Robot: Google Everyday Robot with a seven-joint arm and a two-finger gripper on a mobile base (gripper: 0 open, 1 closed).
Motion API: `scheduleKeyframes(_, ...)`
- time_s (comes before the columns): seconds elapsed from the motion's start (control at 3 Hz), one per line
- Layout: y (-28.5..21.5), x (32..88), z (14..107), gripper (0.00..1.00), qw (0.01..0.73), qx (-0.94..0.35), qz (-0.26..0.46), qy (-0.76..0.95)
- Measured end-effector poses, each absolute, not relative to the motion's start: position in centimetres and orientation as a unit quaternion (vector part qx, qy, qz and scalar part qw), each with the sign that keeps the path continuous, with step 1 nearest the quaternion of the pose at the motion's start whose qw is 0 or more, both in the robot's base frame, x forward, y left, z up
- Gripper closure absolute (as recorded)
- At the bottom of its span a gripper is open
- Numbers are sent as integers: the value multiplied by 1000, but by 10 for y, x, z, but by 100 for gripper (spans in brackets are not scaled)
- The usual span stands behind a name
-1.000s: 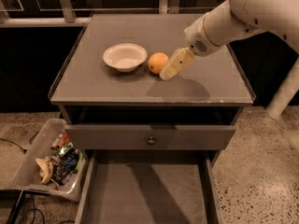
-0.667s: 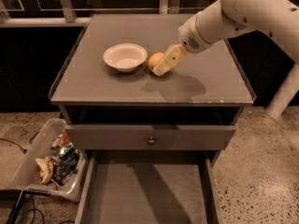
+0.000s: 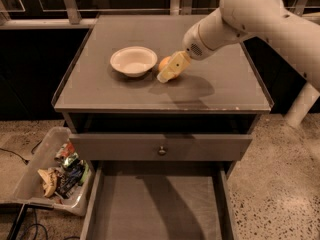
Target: Place orange into middle drawer
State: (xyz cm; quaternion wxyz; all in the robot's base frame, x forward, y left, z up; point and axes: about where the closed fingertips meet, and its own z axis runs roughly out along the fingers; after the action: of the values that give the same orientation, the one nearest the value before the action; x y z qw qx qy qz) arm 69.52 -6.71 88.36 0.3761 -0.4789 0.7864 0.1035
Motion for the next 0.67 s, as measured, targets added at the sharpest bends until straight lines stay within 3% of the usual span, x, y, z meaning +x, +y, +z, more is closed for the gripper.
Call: scheduleKeyframes(0.67, -58, 711, 854, 0, 354, -471, 119, 799)
